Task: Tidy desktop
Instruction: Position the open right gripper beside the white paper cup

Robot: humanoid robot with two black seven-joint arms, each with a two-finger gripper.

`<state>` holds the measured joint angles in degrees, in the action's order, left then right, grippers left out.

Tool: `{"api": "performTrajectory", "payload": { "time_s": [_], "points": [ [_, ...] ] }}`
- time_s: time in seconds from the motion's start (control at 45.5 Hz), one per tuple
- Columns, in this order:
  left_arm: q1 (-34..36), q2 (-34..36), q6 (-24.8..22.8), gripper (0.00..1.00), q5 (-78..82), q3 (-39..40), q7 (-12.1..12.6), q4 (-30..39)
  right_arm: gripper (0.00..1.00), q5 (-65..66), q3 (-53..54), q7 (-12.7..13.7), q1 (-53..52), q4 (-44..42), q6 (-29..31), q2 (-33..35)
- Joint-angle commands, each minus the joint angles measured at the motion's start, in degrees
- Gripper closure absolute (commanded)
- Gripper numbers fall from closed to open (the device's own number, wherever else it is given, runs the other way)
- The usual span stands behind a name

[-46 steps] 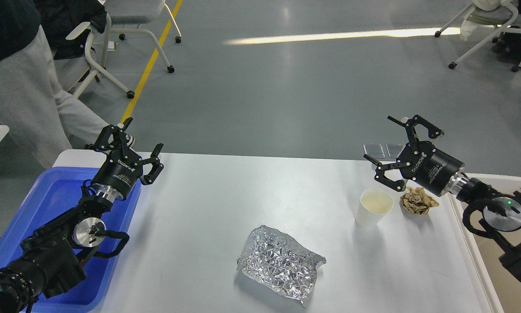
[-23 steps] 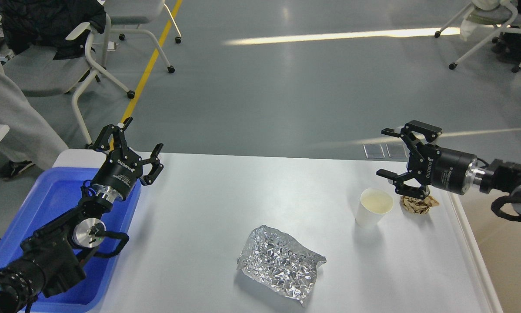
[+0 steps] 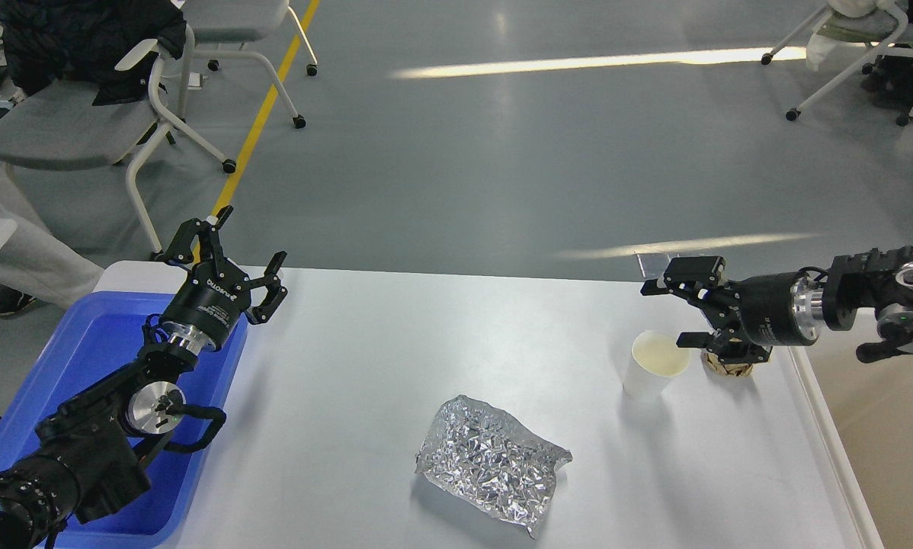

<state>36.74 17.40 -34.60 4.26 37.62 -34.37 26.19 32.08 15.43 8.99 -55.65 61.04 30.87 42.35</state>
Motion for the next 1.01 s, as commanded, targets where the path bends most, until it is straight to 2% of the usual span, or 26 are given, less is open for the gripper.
{"api": "performTrajectory", "payload": {
  "time_s": [0.0, 0.264, 0.462, 0.989],
  "points": [
    [-0.01, 0.00, -0.02, 0.00, -0.04, -0.01, 0.01, 0.00, 0.00, 5.44, -5.33, 0.06, -2.36, -3.20, -1.25, -2.71],
    [-0.01, 0.00, -0.02, 0.00, 0.05, -0.01, 0.01, 0.00, 0.00, 9.31, -8.58, -0.02, -2.19, -9.09, -3.62, -8.24],
    [-0.01, 0.00, -0.02, 0.00, 0.05, -0.01, 0.01, 0.00, 0.00, 9.49, -9.90, -0.11, -2.10, -12.34, -3.80, -10.00],
    [-0.01, 0.00, -0.02, 0.00, 0.05, -0.01, 0.01, 0.00, 0.00, 11.42, -10.34, -0.11, -1.31, -13.49, -4.15, -10.09]
  ]
}}
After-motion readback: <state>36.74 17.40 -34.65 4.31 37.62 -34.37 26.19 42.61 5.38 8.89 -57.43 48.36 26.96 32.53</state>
